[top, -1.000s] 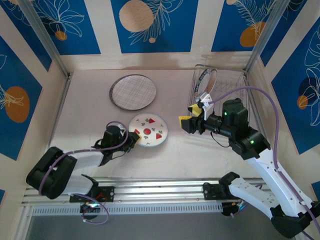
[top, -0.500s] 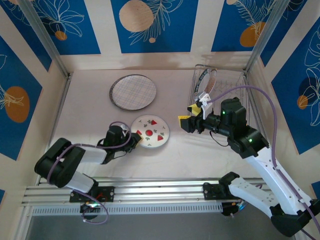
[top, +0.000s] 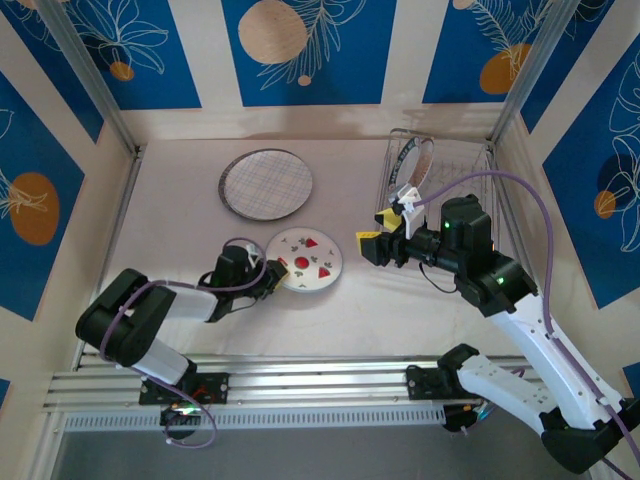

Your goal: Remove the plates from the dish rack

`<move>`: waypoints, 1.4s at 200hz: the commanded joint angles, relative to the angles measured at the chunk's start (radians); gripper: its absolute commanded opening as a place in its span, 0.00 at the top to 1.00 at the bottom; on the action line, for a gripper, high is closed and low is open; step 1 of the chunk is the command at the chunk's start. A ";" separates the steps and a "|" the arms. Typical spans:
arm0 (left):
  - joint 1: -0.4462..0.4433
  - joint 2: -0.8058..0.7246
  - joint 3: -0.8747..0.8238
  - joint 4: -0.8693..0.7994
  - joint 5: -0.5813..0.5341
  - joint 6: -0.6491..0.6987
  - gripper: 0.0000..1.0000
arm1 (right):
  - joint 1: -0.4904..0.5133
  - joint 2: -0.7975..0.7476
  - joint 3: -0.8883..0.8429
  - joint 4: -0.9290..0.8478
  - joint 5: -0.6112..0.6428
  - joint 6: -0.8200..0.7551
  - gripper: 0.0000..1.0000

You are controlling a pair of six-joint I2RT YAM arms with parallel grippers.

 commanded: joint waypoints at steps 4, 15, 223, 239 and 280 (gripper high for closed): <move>0.006 -0.036 0.040 -0.042 0.024 0.047 0.73 | 0.008 -0.002 0.024 -0.016 0.011 -0.015 0.30; 0.006 -0.043 0.046 -0.075 0.022 0.053 0.69 | 0.008 -0.002 0.025 -0.015 0.013 -0.013 0.30; 0.006 -0.017 0.296 -0.685 0.008 0.249 0.45 | 0.003 0.011 0.033 -0.064 0.162 0.027 0.29; 0.006 -0.006 0.302 -0.692 0.008 0.251 0.45 | 0.003 0.011 0.036 -0.064 0.176 0.029 0.29; 0.006 -0.007 0.344 -0.779 -0.018 0.277 0.39 | 0.001 0.015 0.044 -0.060 0.167 0.031 0.30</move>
